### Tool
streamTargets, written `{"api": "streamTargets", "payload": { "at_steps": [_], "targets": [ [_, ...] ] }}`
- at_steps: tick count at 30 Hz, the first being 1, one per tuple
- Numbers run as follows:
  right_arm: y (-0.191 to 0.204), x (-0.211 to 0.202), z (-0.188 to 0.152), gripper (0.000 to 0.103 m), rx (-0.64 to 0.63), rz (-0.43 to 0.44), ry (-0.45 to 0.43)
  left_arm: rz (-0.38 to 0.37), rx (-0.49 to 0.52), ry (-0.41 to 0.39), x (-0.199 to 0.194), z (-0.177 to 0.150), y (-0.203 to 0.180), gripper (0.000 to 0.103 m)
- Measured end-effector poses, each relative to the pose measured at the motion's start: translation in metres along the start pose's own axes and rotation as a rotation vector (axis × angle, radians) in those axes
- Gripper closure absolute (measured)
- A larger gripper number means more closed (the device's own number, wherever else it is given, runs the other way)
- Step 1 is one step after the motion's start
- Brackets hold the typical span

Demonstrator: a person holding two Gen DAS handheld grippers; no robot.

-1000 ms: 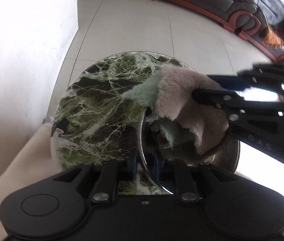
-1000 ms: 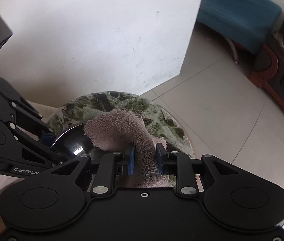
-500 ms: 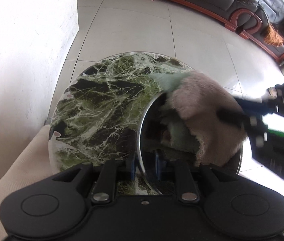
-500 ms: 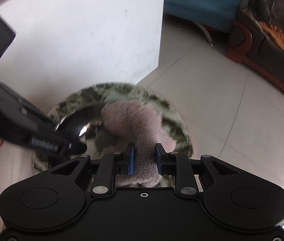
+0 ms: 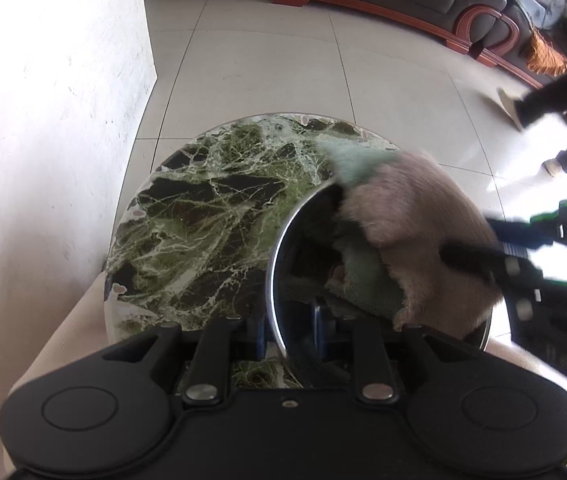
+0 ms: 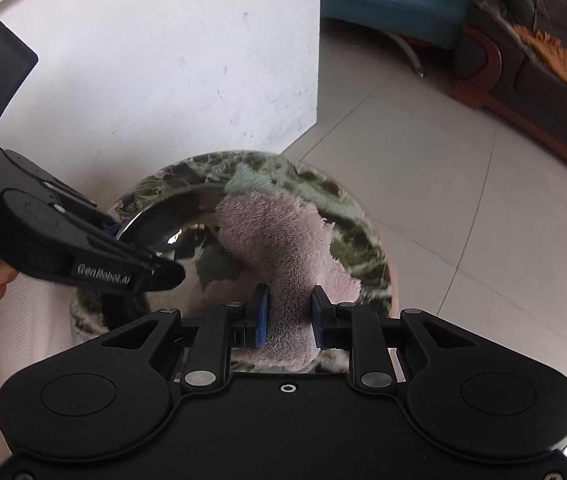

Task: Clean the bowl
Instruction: 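Rub the pink towel along the inner wall toward the rim, right gripper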

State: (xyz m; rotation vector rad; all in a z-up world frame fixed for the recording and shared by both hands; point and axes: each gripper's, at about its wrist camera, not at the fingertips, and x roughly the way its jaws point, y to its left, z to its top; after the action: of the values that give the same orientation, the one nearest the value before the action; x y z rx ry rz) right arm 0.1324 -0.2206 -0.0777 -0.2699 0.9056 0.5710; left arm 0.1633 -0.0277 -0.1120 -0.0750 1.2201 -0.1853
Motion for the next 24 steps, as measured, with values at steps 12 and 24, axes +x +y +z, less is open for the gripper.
{"api": "streamTargets", "payload": {
  "at_steps": [12,24],
  "targets": [
    [-0.005,0.006,-0.005,0.082,0.044,0.022,0.03,0.007,0.011,-0.003,-0.001,0.003,0.0,0.081],
    [-0.006,0.014,0.016,0.082,0.031,0.008,-0.007,0.021,0.023,-0.005,0.003,0.003,-0.002,0.08]
  ]
}}
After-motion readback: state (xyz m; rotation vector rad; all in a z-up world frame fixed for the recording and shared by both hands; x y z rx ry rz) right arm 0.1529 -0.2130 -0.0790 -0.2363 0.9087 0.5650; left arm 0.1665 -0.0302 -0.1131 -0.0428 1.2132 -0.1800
